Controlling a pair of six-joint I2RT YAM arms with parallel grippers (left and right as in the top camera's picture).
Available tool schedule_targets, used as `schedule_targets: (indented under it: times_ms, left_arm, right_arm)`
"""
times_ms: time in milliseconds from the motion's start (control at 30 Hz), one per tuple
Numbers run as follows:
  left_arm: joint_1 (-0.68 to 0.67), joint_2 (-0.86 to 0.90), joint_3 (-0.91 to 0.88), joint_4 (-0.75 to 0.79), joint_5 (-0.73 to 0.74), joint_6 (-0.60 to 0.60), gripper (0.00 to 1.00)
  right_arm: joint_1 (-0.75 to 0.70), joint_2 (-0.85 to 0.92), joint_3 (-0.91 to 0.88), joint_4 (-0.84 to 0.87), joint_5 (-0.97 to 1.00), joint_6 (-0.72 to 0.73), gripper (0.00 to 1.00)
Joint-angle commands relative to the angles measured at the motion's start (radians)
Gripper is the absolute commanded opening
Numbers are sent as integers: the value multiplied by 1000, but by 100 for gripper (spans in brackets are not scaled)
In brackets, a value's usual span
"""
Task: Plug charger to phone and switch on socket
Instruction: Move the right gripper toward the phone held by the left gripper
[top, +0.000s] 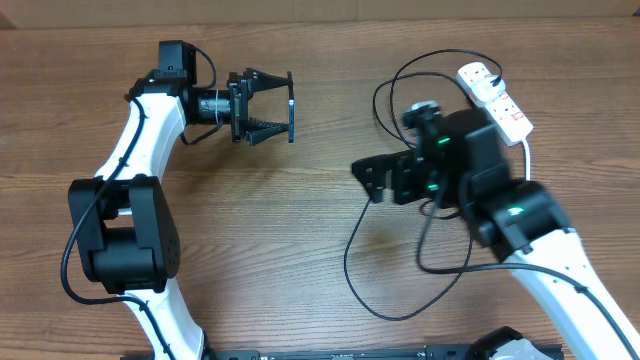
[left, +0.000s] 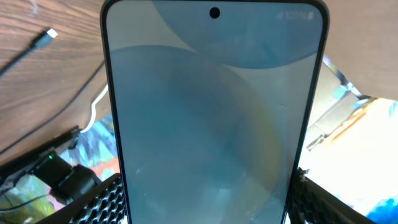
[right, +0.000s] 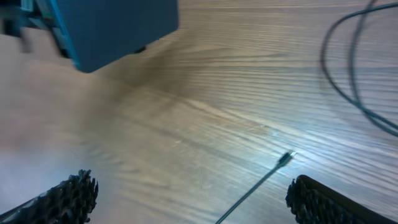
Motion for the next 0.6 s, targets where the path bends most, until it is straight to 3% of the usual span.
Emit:
schedule_targets:
  times_ms: [0, 167, 367, 567]
  left_arm:
    - [-30, 5, 26, -2, -47, -18, 71]
    - [-62, 5, 26, -2, -104, -29, 72]
    - [-92, 5, 26, -2, -116, -30, 71]
    - [-103, 5, 26, -1, -196, -63, 72]
  right_arm:
    - [124, 21, 61, 65, 345, 169, 100]
    - [224, 72, 61, 237, 354, 192, 100]
    - [258, 180, 62, 312, 422, 247, 94]
    - [272, 201, 62, 367, 425, 278, 78]
